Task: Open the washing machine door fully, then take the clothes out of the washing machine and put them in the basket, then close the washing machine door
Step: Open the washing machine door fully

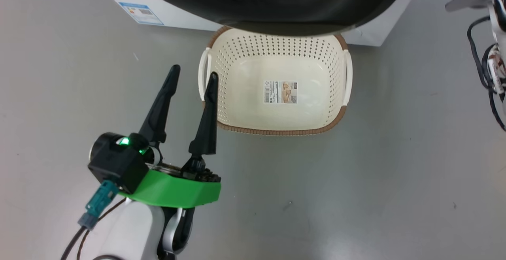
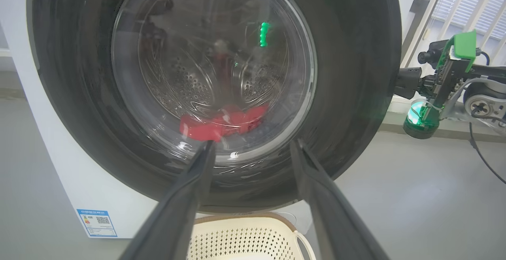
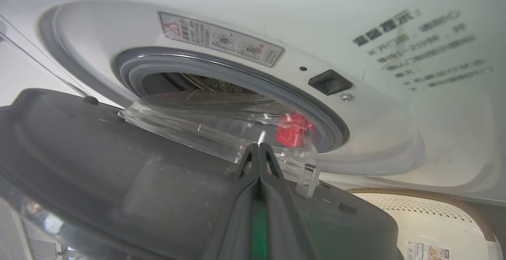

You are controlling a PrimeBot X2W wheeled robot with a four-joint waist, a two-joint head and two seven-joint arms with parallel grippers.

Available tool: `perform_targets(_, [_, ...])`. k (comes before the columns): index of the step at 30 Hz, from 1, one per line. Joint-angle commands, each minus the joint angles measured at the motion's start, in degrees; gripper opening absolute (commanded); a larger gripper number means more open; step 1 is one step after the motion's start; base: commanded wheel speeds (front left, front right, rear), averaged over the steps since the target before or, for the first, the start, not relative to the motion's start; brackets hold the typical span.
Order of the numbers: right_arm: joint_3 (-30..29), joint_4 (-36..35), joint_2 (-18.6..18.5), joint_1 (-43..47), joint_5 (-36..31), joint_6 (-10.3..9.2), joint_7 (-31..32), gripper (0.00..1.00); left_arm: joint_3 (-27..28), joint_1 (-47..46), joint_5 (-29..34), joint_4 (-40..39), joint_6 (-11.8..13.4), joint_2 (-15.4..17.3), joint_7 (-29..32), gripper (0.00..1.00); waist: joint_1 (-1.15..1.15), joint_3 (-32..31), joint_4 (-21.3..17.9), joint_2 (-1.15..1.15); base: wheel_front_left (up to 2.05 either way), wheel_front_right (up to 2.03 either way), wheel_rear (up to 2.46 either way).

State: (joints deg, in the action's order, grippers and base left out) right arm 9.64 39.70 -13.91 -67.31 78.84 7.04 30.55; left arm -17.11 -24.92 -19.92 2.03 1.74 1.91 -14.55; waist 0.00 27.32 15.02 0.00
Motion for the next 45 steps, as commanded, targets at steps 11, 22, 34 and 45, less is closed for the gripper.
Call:
perform_targets(11, [1.64, -3.58, 1.58, 6.65, 2.11, 0.45, 2.10, 0.00, 2.62, 2.00, -0.55, -0.64, 0.57, 0.97, -0.45, 1.00, 0.00, -4.56, 2.10, 0.00, 0.00, 0.00, 0.00])
perform_targets(22, [1.69, -6.13, 0.90, 13.72, 4.23, 0.45, 3.35, 0.00, 3.23, 4.22, -1.48, -0.61, 1.12, 0.97, -0.45, 1.00, 0.00, -9.33, 3.87, 0.00, 0.00, 0.00, 0.00])
perform_targets(34, [1.05, -13.13, 0.07, 24.12, 7.08, 0.45, 4.36, 0.00, 3.64, 7.04, -1.54, 0.31, 1.54, 0.97, -0.45, 1.00, 0.00, -15.70, 6.57, 0.00, 0.00, 0.00, 0.00])
perform_targets(45, [2.86, -16.83, 1.09, 31.60, 7.18, 0.45, 5.36, 0.00, 3.62, 9.15, -0.94, 1.74, 1.73, 1.26, -0.29, 1.00, 0.00, -20.06, 8.19, 0.00, 0.00, 0.00, 0.00])
